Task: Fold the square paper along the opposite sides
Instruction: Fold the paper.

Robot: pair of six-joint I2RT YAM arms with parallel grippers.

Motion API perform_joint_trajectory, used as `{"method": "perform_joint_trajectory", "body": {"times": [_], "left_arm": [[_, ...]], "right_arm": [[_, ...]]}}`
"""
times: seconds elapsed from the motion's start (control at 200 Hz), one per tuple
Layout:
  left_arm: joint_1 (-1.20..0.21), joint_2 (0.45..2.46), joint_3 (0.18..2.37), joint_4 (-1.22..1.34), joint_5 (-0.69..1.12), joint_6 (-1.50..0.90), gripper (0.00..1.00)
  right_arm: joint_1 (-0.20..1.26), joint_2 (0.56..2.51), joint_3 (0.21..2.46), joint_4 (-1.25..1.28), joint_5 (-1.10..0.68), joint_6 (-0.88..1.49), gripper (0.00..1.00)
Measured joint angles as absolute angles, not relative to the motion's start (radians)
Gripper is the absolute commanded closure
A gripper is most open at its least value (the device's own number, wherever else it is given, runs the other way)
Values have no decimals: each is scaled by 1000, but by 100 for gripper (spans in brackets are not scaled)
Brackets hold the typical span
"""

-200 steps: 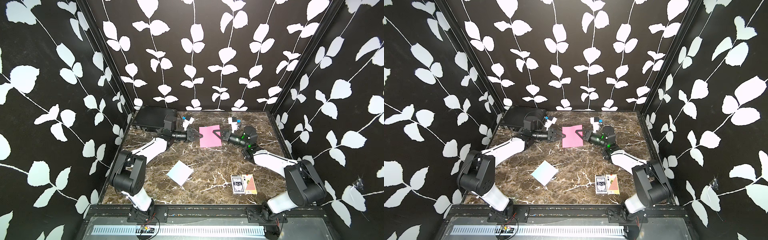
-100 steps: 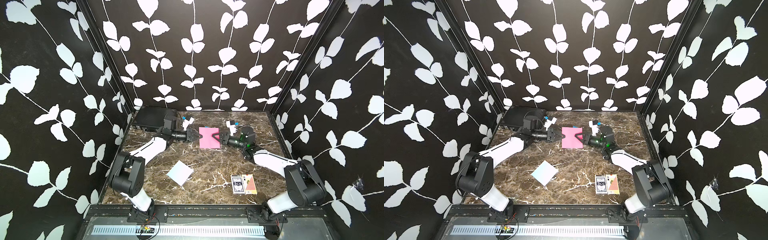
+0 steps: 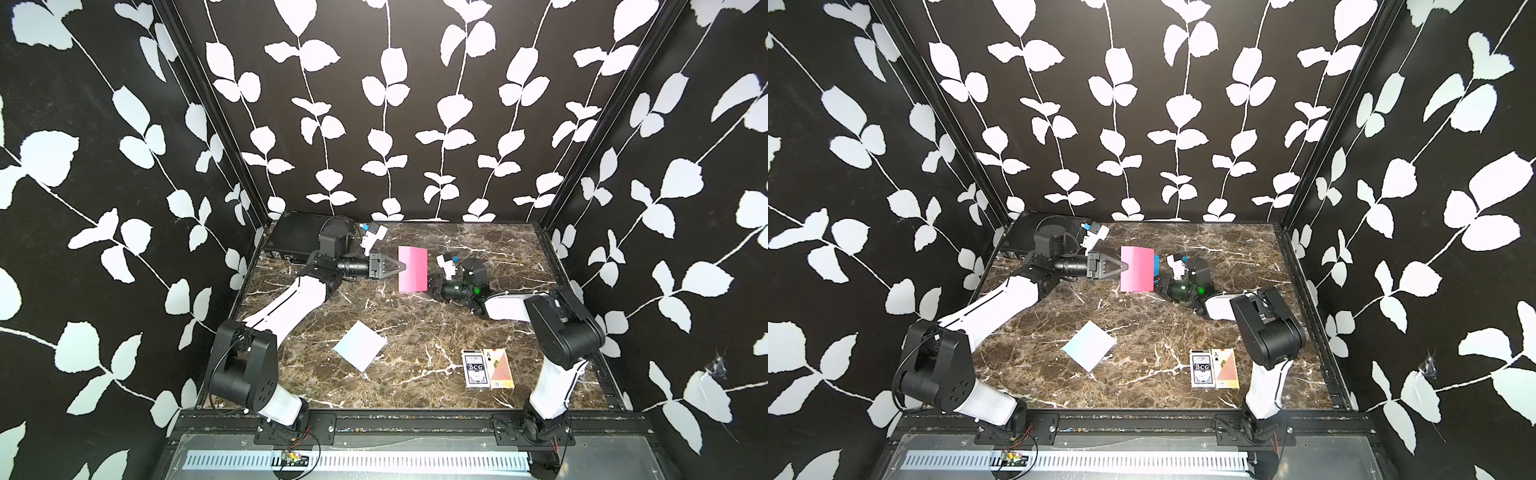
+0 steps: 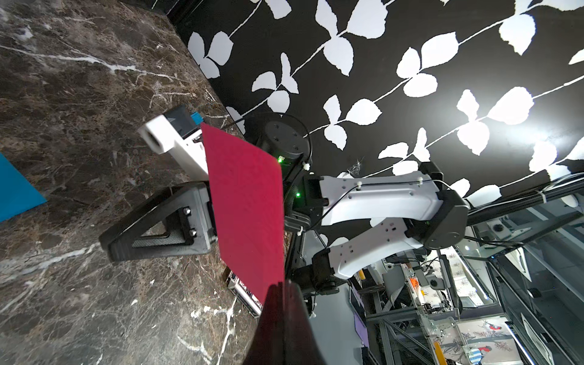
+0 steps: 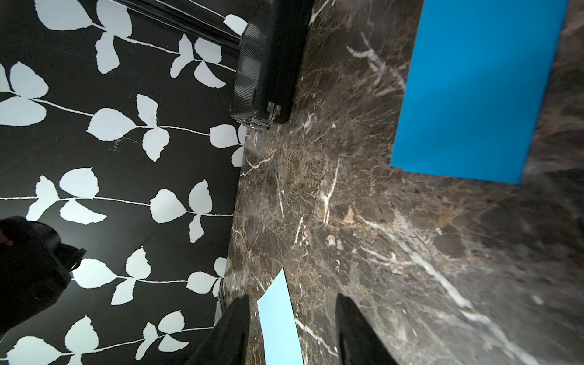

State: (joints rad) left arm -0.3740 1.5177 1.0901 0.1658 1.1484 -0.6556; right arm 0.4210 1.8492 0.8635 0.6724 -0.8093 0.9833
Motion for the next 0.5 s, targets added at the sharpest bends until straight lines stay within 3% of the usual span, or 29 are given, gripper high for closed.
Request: {"method": "perform_joint_trajectory", "body": {"times": [0.245,0.5], "left_arm": [[-374,1532,1090,207,1165,-671,100],[-374,1564,1090,226,1167,-681,100]], "right_arm": [[438,1849,863,902,-870,1110,52],[419,1825,862,949,-885,1149,52]]}}
